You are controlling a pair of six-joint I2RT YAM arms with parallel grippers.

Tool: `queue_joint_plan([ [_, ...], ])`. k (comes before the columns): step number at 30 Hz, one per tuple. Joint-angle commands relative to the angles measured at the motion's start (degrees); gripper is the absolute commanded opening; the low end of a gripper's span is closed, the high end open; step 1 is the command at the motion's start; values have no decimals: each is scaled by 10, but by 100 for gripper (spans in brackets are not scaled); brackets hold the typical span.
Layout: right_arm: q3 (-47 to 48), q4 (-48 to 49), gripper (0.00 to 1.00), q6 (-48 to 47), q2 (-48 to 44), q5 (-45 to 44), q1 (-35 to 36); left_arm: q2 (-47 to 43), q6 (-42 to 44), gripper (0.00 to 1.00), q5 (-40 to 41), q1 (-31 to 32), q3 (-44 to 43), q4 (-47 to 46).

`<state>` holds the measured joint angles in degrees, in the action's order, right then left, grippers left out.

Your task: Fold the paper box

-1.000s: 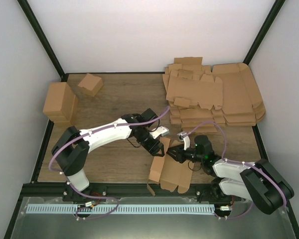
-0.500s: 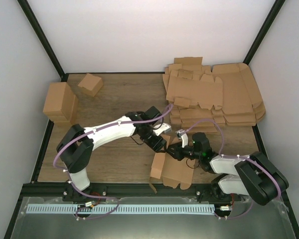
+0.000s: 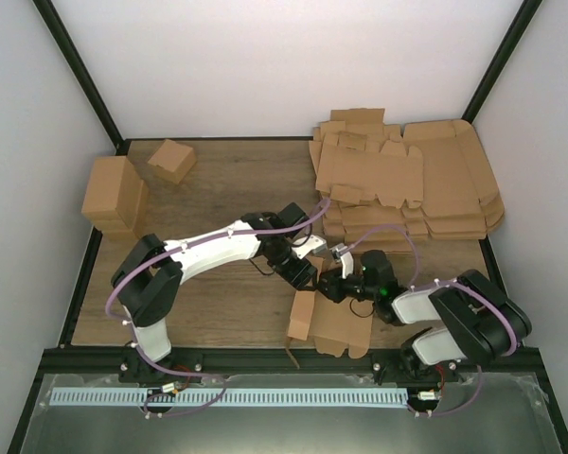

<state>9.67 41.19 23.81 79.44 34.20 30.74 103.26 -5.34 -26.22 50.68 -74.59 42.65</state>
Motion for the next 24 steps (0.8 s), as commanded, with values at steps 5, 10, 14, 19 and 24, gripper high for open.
queue_joint_plan([
  [5,11,178,18,-29,57,-75,43,19,14,66,-71,8,-4,-11],
  [10,9,214,18,-35,74,-105,45,22,16,66,-80,8,0,-14],
  [14,18,172,18,-34,64,-109,45,18,11,66,-57,7,-4,-10],
  [19,14,82,23,-34,14,-110,45,12,-11,66,-44,-14,5,-17],
  [24,-11,38,23,-25,-32,-128,45,5,-11,67,-56,-32,5,-23],
])
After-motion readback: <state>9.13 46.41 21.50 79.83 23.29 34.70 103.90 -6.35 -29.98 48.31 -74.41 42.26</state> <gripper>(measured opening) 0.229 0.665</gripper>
